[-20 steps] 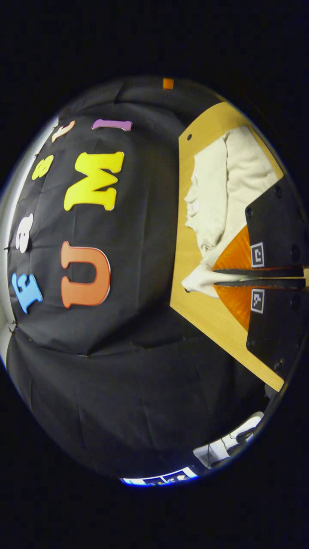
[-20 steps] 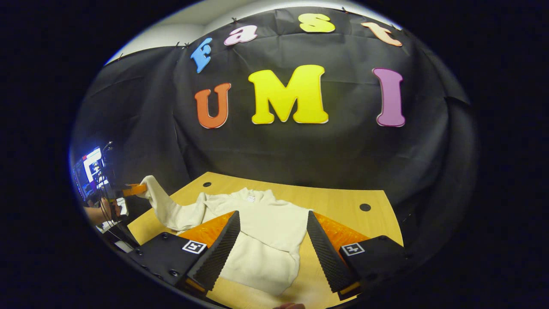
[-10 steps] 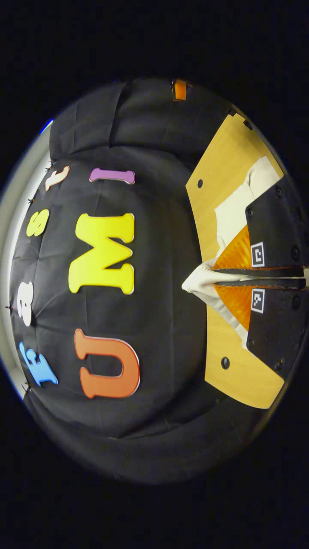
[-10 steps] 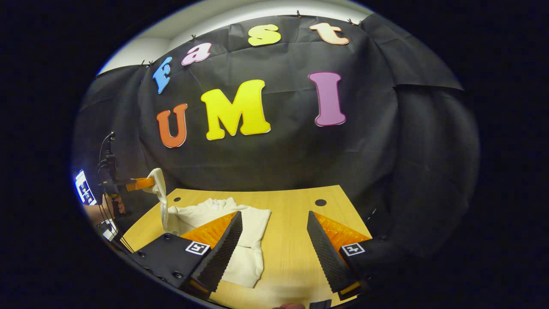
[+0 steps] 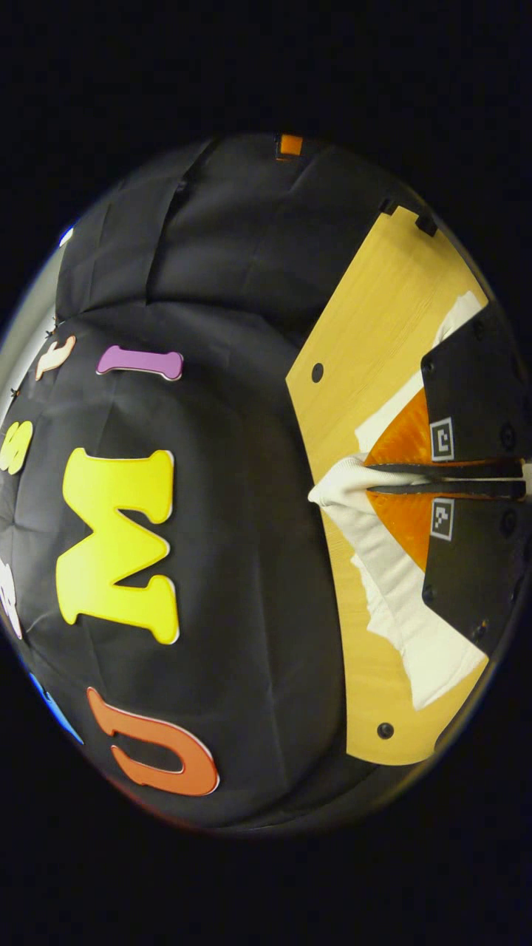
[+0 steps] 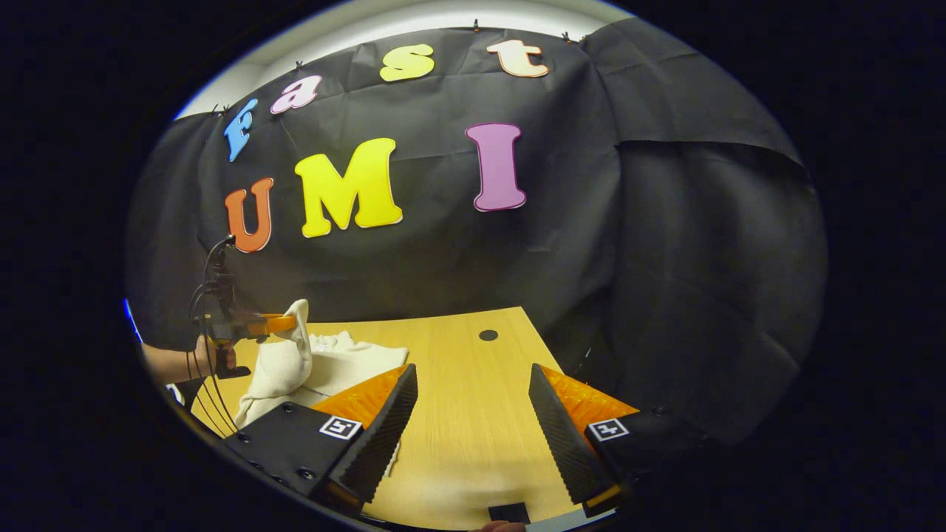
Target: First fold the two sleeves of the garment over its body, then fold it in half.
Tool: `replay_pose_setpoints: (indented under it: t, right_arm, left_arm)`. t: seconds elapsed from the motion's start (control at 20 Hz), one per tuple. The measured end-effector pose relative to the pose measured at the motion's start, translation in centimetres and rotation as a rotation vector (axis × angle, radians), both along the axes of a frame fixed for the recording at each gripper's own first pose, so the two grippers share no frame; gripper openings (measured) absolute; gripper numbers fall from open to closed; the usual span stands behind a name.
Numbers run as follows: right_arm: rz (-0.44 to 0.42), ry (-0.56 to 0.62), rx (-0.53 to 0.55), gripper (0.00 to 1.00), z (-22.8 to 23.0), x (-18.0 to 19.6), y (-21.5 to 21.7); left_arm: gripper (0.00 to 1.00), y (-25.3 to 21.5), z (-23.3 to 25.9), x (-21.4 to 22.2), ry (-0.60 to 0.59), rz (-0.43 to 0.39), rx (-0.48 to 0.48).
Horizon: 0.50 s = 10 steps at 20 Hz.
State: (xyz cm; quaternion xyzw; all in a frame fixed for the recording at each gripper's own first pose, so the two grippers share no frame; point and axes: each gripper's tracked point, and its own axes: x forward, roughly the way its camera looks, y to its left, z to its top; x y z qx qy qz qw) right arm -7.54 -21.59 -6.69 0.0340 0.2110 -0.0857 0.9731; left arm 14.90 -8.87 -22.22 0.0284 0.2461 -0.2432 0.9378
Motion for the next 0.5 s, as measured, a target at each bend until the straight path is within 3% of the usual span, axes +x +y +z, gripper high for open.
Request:
replay_pose_setpoints:
  t: [0.25, 0.5]
  right_arm:
    - [-0.039, 0.086, -0.012, 0.95, -1.3, -2.1, -0.5]
    - [-0.058, 0.149, -0.015, 0.95, -2.5, -2.4, 0.0]
  left_arm:
    - [0.04, -2.0, -6.6, 1.5, 0.103, 0.015, 0.025]
    - [0.07, -4.5, -10.3, 3.5, 0.115, 0.031, -0.002]
